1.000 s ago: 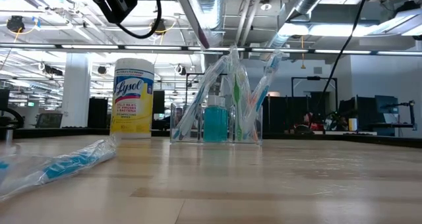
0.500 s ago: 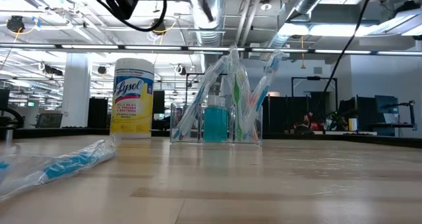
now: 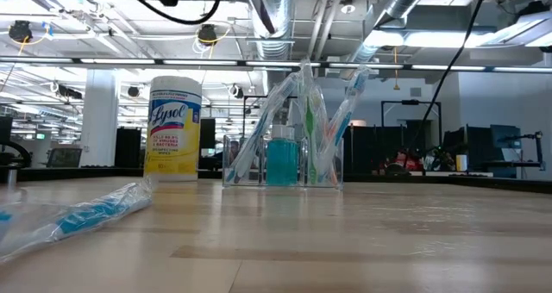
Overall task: Pick & Place toothbrushing station
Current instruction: Put the purple toothbrush into the transparent organizer
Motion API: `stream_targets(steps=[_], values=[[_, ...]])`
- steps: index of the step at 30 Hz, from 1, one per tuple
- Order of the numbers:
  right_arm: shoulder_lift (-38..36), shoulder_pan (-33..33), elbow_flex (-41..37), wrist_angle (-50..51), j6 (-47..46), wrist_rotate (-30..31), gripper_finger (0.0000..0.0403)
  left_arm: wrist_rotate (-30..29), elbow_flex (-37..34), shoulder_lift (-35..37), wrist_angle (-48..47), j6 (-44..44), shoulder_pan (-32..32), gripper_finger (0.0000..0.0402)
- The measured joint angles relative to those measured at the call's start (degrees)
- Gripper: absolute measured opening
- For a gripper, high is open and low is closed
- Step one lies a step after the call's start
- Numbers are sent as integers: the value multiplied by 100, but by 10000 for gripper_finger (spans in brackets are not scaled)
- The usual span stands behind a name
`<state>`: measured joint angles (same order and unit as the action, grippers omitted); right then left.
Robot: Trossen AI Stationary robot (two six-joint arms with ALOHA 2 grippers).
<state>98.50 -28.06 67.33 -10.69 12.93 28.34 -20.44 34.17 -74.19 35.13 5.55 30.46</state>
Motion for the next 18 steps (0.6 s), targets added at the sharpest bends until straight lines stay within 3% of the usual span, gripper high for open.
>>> stream_targets(steps=[9,18], values=[[0,59,0,-5,-114,-1,0,-108,0,0,493,-956,0,137],[0,186,0,-54,-190,-111,0,30,0,2,803,-1319,0,137]])
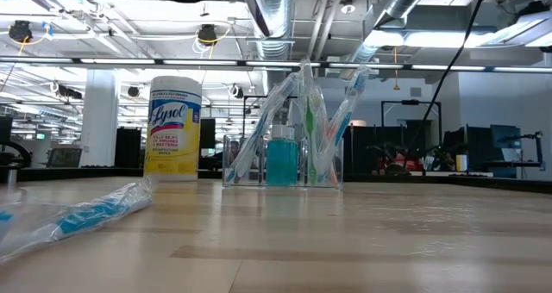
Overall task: Pick & Place toothbrushing station
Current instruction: Put the purple toothbrush into the transparent organizer
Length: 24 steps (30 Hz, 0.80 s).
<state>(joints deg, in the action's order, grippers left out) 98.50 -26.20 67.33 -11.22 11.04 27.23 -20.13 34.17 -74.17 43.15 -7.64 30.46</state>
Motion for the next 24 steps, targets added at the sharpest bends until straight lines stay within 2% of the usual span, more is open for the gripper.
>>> stream_targets(steps=[9,13,18,24], values=[[0,98,0,0,-58,-135,0,63,0,0,116,-109,0,126],[0,91,0,-11,-58,-165,0,63,0,0,117,-116,0,89],[2,113,0,-1,-67,-180,0,43,0,0,142,-121,-2,14],[2,131,0,188,-161,-189,0,51,0,0,161,-100,-2,8]])
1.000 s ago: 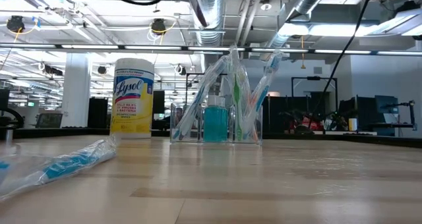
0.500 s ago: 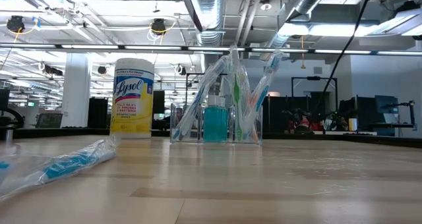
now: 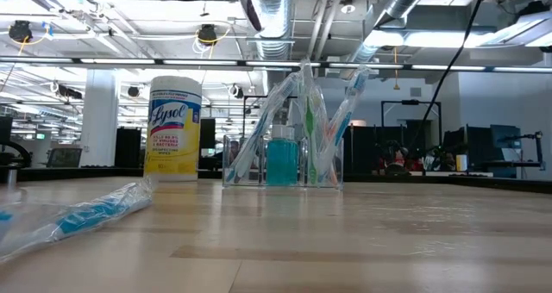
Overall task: Pick & Place toothbrushing station
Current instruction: Put the purple toothbrush into the transparent organizer
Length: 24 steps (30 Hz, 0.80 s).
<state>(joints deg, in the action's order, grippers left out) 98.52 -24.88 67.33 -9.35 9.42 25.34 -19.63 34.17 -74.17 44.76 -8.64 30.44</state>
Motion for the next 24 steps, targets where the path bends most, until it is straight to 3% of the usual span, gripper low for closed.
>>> stream_targets(steps=[6,17,24], values=[[0,24,-2,172,-93,31,9,39,0,0,23,116,2,6],[-30,33,-7,743,-235,501,103,-284,0,0,-397,313,-58,6],[-33,31,-7,1121,-453,521,132,-336,0,0,-621,507,-307,6]])
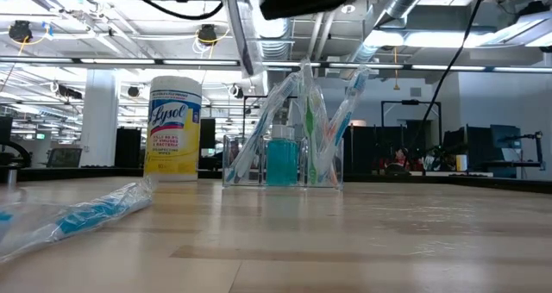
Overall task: Pick & Place toothbrushing station
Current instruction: Put the purple toothbrush into the transparent organizer
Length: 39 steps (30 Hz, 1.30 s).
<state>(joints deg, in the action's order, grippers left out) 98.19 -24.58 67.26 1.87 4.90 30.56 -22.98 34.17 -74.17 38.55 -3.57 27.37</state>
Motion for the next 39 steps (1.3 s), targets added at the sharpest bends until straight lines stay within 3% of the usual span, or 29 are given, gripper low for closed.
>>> stream_targets(steps=[19,25,32,39], values=[[-2,-4,0,728,-517,202,123,7,0,7,-731,542,-1418,6],[-7,-4,0,796,-563,187,123,24,5,612,-1714,914,-1907,6],[-7,36,0,792,-559,187,123,94,-8,1265,-2048,949,-2357,6],[-7,130,0,798,-600,146,123,204,-22,896,-2076,990,-2664,6]])
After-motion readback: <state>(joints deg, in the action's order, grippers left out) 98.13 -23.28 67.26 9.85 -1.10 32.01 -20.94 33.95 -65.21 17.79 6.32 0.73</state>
